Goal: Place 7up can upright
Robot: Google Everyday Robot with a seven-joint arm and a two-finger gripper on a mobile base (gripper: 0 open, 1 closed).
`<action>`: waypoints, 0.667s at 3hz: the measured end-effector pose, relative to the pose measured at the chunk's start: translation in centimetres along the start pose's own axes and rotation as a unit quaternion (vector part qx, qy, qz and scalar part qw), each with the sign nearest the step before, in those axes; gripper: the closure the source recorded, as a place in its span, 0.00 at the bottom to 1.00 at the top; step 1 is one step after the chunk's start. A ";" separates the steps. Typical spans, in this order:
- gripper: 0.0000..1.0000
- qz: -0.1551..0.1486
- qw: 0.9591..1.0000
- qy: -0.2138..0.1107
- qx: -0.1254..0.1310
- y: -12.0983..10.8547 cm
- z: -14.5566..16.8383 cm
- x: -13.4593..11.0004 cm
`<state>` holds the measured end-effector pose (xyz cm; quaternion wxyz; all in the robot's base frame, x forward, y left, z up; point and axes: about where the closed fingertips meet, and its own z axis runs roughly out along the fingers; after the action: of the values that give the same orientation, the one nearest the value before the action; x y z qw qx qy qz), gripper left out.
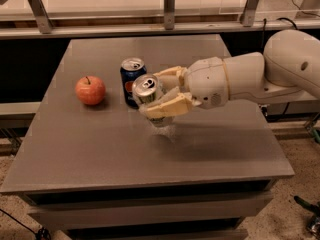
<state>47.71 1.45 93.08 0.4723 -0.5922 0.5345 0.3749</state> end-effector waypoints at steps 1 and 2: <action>1.00 0.000 1.000 0.000 0.000 0.0 0.0 0.0; 1.00 0.026 0.998 -0.058 0.002 0.3 0.3 0.0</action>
Offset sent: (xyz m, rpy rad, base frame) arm -0.0007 -0.0106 -0.0087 0.6026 0.2387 -0.0108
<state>47.49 1.76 92.93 0.4940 -0.5544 0.5222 0.4195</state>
